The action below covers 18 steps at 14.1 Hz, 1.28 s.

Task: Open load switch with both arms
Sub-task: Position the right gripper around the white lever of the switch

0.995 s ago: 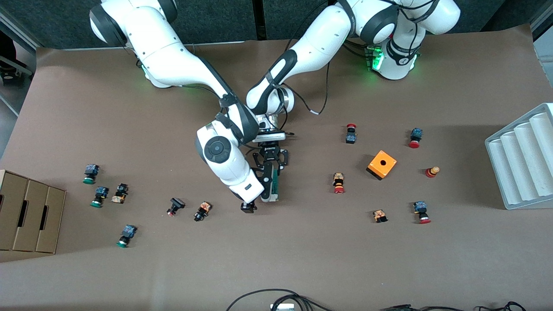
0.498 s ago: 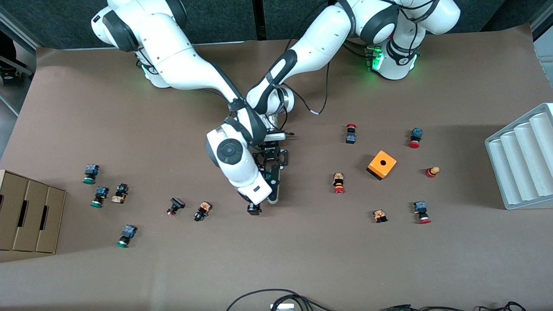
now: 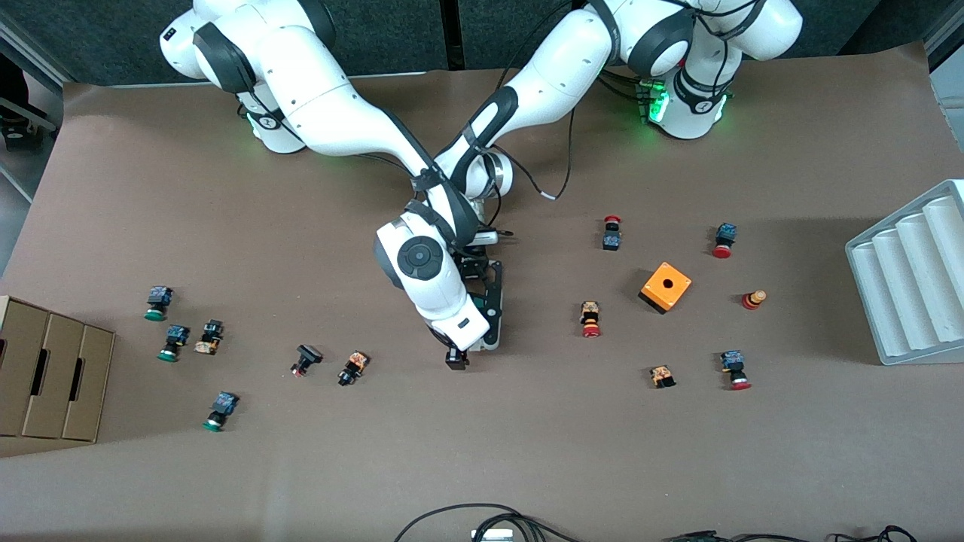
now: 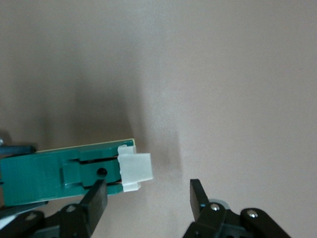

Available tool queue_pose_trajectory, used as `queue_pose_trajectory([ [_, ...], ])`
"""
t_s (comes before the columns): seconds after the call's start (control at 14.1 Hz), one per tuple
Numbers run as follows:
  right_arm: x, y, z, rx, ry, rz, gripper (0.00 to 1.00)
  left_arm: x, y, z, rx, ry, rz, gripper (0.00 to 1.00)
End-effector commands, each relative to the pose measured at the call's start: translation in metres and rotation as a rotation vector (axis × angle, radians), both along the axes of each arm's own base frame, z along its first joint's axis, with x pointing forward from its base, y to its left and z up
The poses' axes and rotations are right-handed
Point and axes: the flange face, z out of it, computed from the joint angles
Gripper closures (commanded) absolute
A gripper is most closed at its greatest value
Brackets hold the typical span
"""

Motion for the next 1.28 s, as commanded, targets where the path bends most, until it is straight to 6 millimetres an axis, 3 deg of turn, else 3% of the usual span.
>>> queue_pose_trajectory([
  [0.0, -0.002, 0.015, -0.007, 0.023, -0.012, -0.006, 0.23, -0.005, 0.001, -0.018, -0.016, 0.026, -0.007, 0.75],
  [1.21, -0.009, 0.019, -0.025, 0.032, 0.020, -0.090, 0.28, -0.004, 0.001, -0.017, -0.011, 0.024, -0.009, 0.75],
])
